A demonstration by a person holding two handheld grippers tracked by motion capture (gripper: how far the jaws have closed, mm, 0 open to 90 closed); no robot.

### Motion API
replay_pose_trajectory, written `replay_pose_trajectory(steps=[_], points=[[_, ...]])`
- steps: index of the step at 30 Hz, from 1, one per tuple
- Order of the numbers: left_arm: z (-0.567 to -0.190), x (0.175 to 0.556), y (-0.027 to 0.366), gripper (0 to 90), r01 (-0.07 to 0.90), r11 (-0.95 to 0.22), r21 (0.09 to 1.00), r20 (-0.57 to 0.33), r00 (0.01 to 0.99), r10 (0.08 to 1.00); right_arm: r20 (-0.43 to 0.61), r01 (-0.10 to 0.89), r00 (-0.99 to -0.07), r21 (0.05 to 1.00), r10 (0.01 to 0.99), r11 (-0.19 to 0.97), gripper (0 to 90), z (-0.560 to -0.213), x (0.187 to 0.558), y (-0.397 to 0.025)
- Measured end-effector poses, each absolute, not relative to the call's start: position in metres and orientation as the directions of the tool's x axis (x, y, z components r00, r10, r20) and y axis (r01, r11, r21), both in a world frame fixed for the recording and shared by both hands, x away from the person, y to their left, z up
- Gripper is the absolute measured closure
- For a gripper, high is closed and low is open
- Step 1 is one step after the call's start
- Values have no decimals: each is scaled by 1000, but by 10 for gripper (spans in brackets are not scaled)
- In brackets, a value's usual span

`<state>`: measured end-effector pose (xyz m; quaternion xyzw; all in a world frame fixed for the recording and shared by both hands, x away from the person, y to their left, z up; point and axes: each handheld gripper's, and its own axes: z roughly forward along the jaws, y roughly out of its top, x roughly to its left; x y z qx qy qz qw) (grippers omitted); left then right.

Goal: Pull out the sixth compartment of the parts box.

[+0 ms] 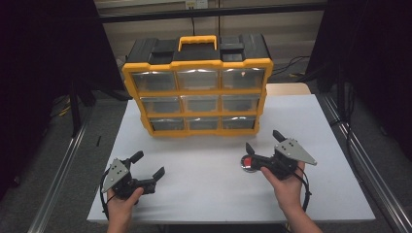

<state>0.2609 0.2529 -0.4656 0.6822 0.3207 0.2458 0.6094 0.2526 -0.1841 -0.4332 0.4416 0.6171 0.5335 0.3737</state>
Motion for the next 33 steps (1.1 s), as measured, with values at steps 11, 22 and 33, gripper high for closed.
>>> replay_pose_trajectory(steps=[11,22,33], points=[[-465,261,255,23,133,-84,987,-30,681,732,20,147,-317,989,948,28,35,-434,261,-178],[-465,261,253,23,138,-54,989,-54,676,735,23,147,-291,989,956,21,34,-430,268,-174],[-466,262,253,22,135,-60,989,-47,676,735,45,149,-253,989,966,-7,36,-429,277,-165]])
